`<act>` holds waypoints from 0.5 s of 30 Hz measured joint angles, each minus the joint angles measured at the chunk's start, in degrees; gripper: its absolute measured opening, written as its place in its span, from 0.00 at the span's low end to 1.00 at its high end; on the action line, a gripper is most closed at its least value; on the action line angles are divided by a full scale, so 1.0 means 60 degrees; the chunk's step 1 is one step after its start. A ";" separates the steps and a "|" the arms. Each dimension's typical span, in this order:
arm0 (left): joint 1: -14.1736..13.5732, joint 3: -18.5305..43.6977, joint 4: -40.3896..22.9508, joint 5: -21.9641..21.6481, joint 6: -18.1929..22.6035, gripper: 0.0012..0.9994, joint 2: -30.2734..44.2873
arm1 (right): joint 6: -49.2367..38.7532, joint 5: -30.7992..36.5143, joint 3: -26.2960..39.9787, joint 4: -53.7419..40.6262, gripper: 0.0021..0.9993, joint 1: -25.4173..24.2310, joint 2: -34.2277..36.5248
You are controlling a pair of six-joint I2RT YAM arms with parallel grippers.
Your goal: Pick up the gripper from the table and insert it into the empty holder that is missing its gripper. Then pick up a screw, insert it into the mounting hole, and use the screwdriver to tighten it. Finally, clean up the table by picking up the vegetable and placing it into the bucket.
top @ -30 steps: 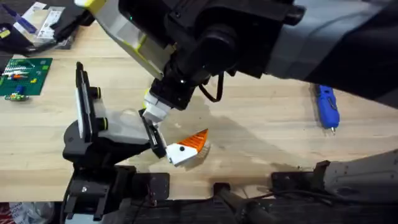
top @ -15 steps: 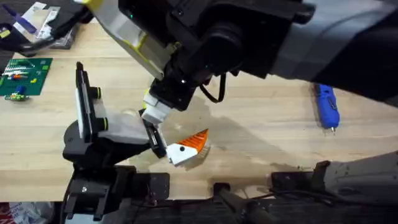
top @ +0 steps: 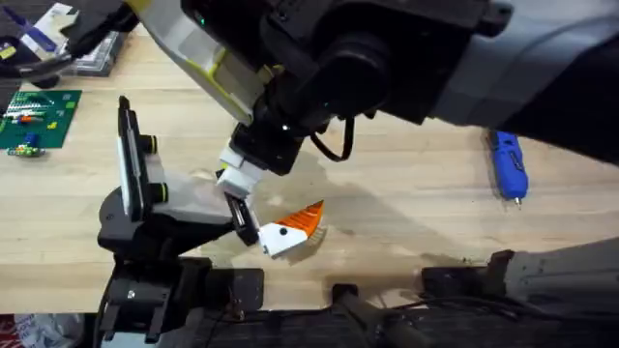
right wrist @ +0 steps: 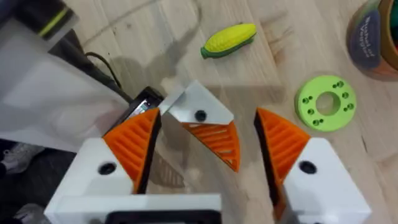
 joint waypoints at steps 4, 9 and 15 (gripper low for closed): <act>0.0000 0.0000 0.0000 -0.0003 0.0000 0.99 0.0000 | 0.0003 0.0000 0.0000 0.0000 0.90 0.0000 0.0000; 0.0000 0.0000 0.0000 0.0002 -0.0029 0.91 0.0000 | 0.0000 0.0000 0.0001 0.0000 0.90 0.0000 0.0000; 0.0000 0.0000 0.0003 -0.0022 0.0052 0.19 0.0000 | 0.0000 0.0004 0.0007 -0.0001 0.90 0.0000 0.0000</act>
